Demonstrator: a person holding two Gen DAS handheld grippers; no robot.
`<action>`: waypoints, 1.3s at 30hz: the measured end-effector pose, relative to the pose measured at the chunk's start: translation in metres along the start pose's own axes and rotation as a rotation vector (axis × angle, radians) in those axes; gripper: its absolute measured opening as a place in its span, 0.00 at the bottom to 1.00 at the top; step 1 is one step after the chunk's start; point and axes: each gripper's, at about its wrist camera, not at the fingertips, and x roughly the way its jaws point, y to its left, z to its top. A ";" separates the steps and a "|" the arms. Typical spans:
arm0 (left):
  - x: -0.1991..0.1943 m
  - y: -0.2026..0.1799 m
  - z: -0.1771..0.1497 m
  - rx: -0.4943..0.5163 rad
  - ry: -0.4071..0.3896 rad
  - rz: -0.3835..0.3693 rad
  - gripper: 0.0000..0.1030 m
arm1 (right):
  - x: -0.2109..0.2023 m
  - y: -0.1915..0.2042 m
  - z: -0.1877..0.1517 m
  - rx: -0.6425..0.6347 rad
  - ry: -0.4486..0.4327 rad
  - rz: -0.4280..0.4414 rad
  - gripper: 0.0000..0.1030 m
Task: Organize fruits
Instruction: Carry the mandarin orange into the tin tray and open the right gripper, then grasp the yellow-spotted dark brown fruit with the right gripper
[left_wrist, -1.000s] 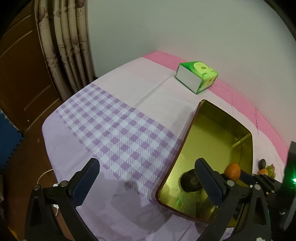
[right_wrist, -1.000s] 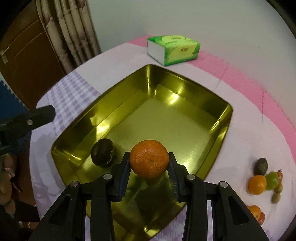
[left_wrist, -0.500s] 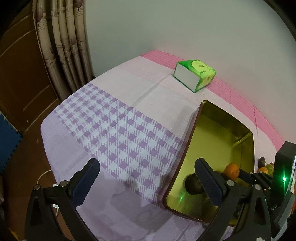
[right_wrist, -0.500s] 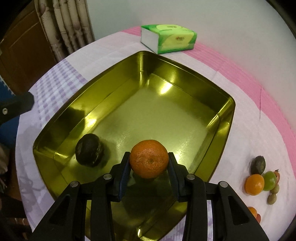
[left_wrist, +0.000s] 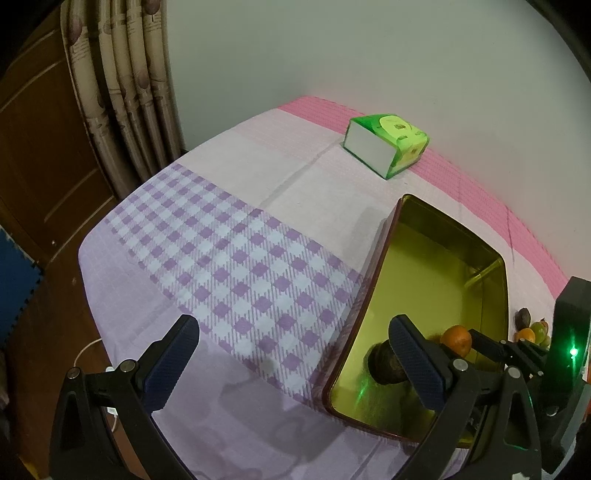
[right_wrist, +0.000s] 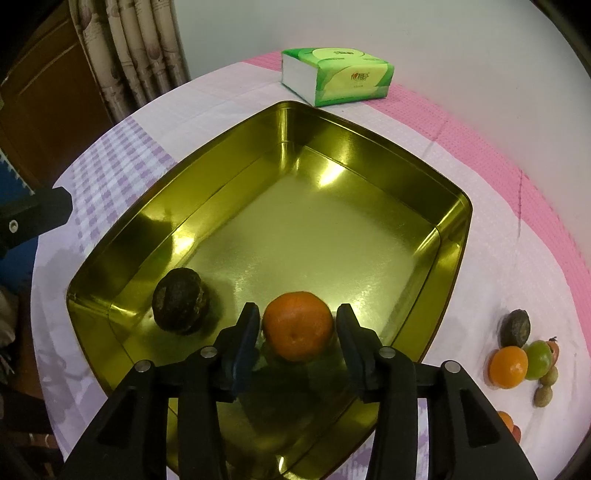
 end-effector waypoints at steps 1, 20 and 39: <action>0.001 0.000 0.000 0.002 0.003 -0.001 0.99 | -0.001 0.000 0.000 0.008 0.000 0.005 0.44; -0.003 -0.010 -0.003 0.037 -0.006 0.000 0.99 | -0.102 -0.080 -0.089 0.233 -0.140 -0.054 0.50; -0.003 -0.019 -0.007 0.081 -0.007 0.014 0.99 | -0.083 -0.146 -0.177 0.438 -0.043 -0.131 0.50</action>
